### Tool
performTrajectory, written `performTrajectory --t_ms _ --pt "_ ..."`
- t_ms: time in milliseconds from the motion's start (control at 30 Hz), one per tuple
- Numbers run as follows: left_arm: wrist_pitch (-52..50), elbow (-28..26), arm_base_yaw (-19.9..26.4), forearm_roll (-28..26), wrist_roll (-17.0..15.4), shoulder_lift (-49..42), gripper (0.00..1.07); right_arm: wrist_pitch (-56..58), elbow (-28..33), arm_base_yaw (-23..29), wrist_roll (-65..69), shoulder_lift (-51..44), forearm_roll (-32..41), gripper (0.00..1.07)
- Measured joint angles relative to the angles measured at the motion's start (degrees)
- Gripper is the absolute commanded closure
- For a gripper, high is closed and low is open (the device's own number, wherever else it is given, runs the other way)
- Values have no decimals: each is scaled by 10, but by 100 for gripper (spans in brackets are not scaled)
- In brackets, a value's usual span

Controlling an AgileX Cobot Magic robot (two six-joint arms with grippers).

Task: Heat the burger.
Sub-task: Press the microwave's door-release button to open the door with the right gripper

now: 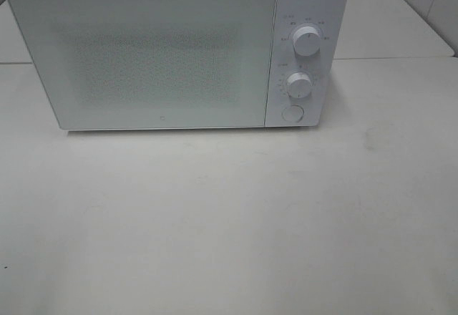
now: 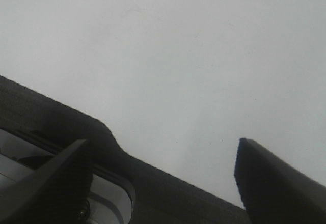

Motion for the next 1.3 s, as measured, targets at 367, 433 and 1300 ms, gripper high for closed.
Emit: performTrajectory --t_ms 367,433,1300 --pt "0 0 0 0 0 0 9 -3 108 -84 -1 -221 -6 33" --pt "0 0 0 0 0 0 9 -9 116 -113 -1 -254 -7 33" --pt "0 0 0 0 0 0 9 -43 136 -281 -7 -391 -10 33"
